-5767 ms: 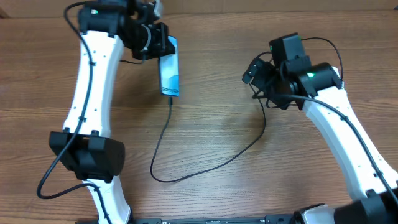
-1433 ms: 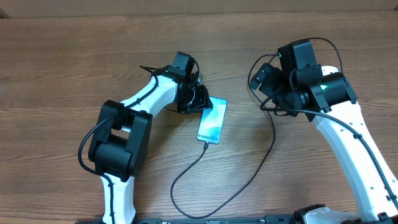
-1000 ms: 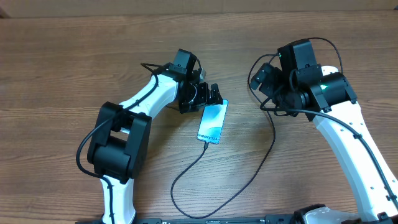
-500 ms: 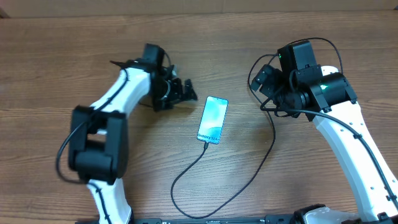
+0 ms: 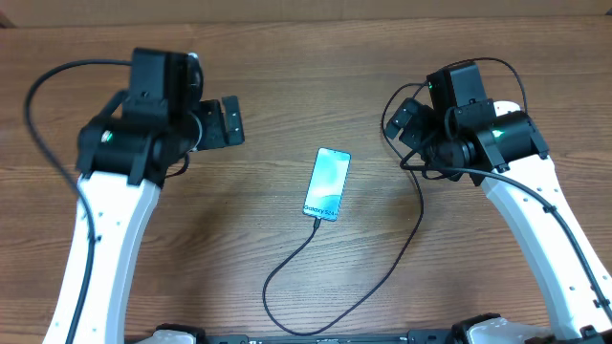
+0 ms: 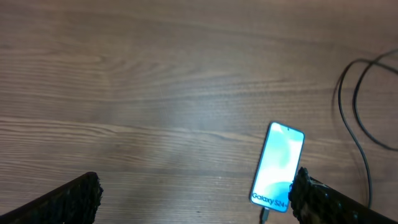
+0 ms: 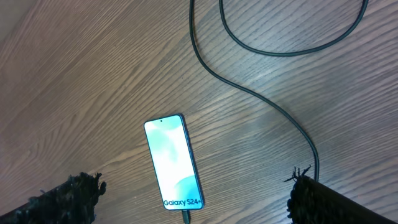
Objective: Plug charger to phone and switch on socket
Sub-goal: 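Open the left gripper and raise the left arm off the phone, then move the right gripper over the power strip's orange switch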
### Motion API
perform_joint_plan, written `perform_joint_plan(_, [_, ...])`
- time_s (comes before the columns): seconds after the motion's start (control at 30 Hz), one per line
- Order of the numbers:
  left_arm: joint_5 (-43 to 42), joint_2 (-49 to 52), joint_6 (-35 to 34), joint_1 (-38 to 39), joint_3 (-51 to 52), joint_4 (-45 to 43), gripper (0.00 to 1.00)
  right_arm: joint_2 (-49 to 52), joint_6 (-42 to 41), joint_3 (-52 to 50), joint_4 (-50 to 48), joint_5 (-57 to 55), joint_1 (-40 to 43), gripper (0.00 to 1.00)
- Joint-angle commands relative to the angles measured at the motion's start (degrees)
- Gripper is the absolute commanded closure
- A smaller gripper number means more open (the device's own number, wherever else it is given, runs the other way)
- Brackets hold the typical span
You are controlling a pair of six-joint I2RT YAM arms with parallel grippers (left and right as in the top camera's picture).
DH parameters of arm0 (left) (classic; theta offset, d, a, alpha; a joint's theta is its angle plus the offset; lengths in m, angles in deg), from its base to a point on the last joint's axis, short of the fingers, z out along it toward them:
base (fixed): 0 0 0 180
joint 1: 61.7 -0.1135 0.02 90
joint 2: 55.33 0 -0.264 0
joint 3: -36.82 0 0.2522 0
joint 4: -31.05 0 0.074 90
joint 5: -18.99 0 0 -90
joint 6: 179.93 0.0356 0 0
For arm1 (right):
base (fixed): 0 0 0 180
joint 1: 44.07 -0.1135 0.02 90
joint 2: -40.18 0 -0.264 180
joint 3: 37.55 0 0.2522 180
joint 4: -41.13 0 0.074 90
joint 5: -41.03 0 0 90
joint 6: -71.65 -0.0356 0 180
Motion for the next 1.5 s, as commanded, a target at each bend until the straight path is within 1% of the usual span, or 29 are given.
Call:
perform_joint_plan(0.0, [4.0, -1.84, 1.09, 0.0, -0.39, 0.17, 0.0, 1.11, 0.04, -0.24, -0.42, -0.74, 0.11, 0.0])
perform_joint_plan(0.4, [4.0, -1.57, 1.09, 0.0, -0.37, 0.2, 0.0, 1.31, 0.09, -0.24, 0.48, -0.7, 0.11, 0.0])
perform_joint_plan(0.43, [4.0, -1.57, 1.09, 0.0, -0.37, 0.2, 0.0, 1.31, 1.6, -0.24, 0.7, -0.74, 0.11, 0.0])
perform_joint_plan(0.5, [4.0, -1.57, 1.09, 0.0, -0.37, 0.2, 0.0, 1.31, 7.28, -0.13, 0.07, -0.2, 0.5, 0.0])
perform_joint_plan(0.57, [4.0, -1.55, 1.09, 0.0, -0.35, 0.2, 0.0, 1.31, 10.27, 0.28, 0.11, 2.16, 1.92, 0.0])
perform_joint_plan(0.7, [4.0, -1.55, 1.09, 0.0, -0.35, 0.2, 0.0, 1.31, 17.38, 2.45, 2.56, 10.45, 8.9, 0.0])
perform_joint_plan(0.87, [4.0, -1.55, 1.09, 0.0, -0.37, 0.2, 0.0, 1.73, 26.69, 7.32, 9.92, 19.28, 23.34, 0.0])
perform_joint_plan(1.0, [4.0, -1.55, 1.09, 0.0, -0.37, 0.2, 0.0, 4.9, 33.94, 14.01, 15.93, 22.84, 36.39, 0.0])
perform_joint_plan(1.13, [4.0, -1.55, 1.09, 0.0, -0.35, 0.2, 0.0, 11.19, 38.69, 21.29, 19.28, 23.15, 45.83, 0.0])
perform_joint_plan(1.23, [4.0, -1.55, 1.09, 0.0, -0.37, 0.2, 0.0, 16.94, 42.32, 26.08, 20.33, 25.22, 49.55, 0.0])
perform_joint_plan(1.3, [4.0, -1.55, 1.09, 0.0, -0.35, 0.2, 0.0, 21.29, 42.71, 28.89, 19.8, 26.38, 51.01, 0.0])
perform_joint_plan(1.47, [4.0, -1.55, 1.09, 0.0, -0.35, 0.2, 0.0, 28.63, 42.95, 29.51, 13.22, 28.46, 51.25, 0.0])
